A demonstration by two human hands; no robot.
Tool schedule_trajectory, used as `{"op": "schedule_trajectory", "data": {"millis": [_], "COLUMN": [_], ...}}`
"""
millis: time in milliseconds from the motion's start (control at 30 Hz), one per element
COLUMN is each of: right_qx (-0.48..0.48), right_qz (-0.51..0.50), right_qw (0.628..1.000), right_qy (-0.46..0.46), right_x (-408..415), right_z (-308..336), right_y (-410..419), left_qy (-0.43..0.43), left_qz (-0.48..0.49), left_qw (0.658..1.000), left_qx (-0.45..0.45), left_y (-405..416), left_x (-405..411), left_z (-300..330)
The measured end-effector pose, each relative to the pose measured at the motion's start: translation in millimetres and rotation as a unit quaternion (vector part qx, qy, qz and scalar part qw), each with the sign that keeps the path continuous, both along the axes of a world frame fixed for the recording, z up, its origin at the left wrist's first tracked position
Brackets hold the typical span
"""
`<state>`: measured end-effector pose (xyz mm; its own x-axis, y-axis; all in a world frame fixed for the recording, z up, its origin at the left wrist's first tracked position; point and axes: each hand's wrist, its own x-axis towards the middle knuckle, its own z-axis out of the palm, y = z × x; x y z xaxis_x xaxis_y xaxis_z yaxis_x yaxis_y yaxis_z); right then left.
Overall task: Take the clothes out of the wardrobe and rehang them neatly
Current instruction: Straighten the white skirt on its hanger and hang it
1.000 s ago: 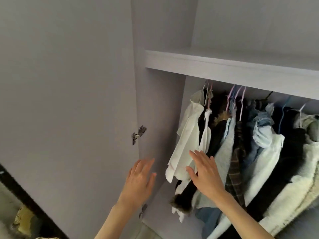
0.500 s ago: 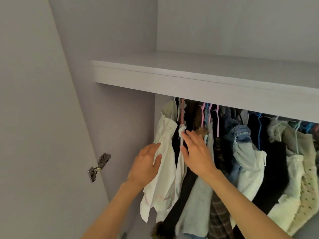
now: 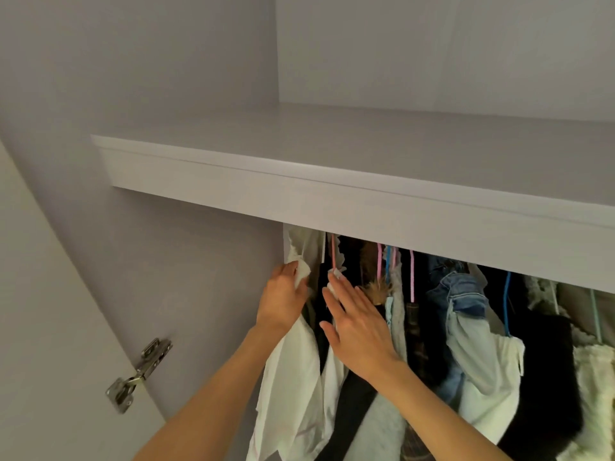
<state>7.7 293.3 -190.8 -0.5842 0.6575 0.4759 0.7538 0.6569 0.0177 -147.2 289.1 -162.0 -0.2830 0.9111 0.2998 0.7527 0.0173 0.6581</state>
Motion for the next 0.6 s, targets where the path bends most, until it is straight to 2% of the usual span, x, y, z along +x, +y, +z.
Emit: {"op": "schedule_trajectory", "data": {"millis": [133, 467, 600], "right_qx": [-0.015, -0.003, -0.028], "right_qz": [0.002, -0.005, 0.021], "right_qw": [1.0, 1.0, 0.998], "right_qy": [0.001, 0.01, 0.061], "right_x": [5, 0, -11], "right_z": [-3, -2, 6], "right_y": [3, 7, 8], "left_qy": [-0.022, -0.017, -0.001], "left_qz": [0.061, 0.101, 0.112], "left_qw": [0.997, 0.989, 0.985], "left_qx": [0.035, 0.108, 0.133], "left_y": [7, -12, -30], "left_x": [-6, -31, -43], "left_z": [0, 19, 29]}}
